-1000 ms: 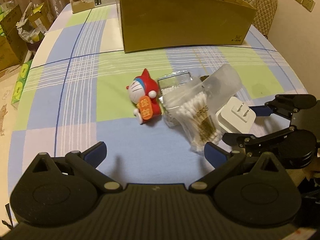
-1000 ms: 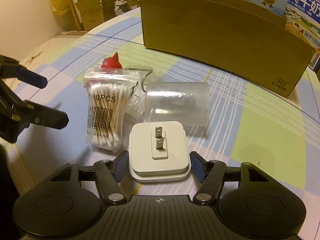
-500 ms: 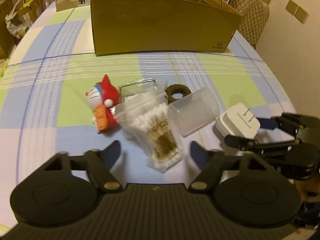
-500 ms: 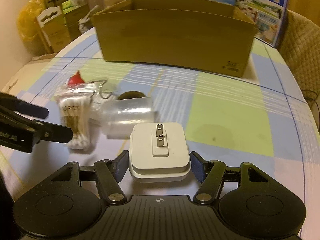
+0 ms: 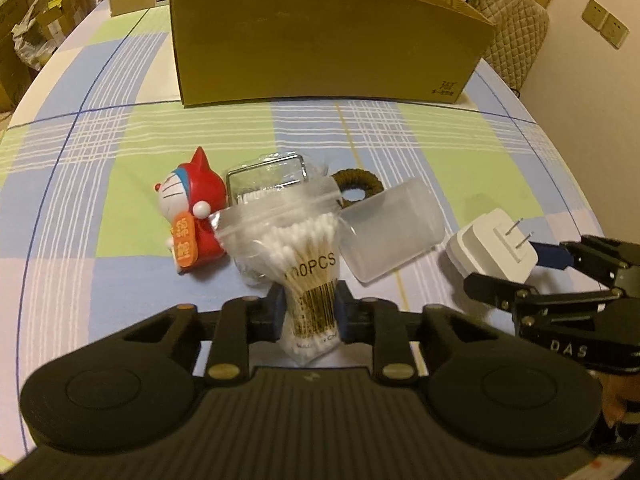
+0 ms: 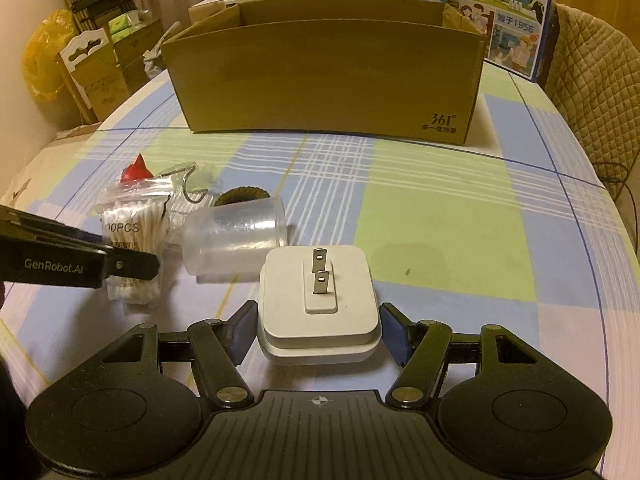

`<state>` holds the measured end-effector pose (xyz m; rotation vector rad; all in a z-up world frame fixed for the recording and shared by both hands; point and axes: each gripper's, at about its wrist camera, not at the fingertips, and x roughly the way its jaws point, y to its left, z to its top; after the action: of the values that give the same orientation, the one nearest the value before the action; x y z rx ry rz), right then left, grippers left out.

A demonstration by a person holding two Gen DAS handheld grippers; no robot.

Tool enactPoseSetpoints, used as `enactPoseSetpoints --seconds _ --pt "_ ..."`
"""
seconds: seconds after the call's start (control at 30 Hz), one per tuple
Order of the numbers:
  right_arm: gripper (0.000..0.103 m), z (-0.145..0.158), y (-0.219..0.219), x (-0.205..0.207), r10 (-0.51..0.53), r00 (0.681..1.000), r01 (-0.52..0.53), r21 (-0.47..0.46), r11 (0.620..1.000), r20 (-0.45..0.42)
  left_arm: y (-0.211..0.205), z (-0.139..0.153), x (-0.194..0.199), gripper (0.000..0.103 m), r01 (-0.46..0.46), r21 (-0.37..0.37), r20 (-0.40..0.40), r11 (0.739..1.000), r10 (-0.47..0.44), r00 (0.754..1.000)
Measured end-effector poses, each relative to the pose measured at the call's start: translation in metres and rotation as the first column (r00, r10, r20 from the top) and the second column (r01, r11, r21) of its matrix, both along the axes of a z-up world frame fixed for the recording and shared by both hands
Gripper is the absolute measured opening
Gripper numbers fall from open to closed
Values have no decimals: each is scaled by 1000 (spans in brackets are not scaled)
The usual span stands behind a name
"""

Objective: Organize objects
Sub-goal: 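Grasp the cotton swab bag with the left tool while the right tool grasps the white charger, then carry the swab bag and charger over the cardboard box with both tools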

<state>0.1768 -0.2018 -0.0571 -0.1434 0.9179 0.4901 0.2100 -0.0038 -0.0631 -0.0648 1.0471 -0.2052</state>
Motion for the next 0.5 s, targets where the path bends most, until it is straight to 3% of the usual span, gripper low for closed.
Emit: enactPoseSetpoints --seconds 0.5 --pt "62 44 -6 -22 -41 998 39 31 999 50 -5 48 -24 18 52 28 60 998 -54 997"
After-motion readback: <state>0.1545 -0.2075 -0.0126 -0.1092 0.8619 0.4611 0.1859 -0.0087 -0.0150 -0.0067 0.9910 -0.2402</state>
